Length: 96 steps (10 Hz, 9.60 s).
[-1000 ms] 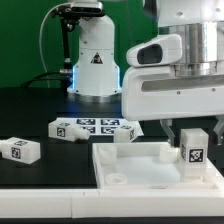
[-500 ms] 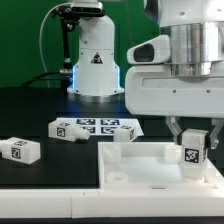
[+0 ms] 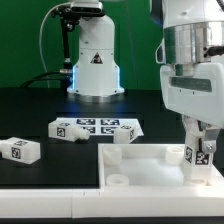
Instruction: Assemble square table
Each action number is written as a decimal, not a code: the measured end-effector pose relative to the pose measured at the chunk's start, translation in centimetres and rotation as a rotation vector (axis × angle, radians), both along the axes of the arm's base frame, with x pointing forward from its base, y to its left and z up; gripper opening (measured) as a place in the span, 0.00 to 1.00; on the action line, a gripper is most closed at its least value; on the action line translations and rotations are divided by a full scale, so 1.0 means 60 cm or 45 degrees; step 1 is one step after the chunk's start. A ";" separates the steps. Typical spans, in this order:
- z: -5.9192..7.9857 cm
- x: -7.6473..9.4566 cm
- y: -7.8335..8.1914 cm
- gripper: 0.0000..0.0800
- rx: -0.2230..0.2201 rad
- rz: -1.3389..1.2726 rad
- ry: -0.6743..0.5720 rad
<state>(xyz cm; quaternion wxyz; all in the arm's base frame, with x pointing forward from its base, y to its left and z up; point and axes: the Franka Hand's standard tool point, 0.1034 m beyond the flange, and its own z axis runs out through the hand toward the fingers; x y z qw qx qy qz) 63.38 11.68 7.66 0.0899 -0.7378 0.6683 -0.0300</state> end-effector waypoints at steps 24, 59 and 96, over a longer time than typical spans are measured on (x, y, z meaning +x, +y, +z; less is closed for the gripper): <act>0.000 0.007 -0.029 0.36 -0.050 -0.005 0.027; 0.009 0.029 -0.005 0.81 -0.308 1.311 -0.046; 0.064 -0.061 -0.065 0.81 0.053 0.044 0.073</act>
Offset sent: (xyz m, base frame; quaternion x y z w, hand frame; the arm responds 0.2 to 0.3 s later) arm 0.0182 -0.0030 0.0133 0.0253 -0.0078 -0.4395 0.8978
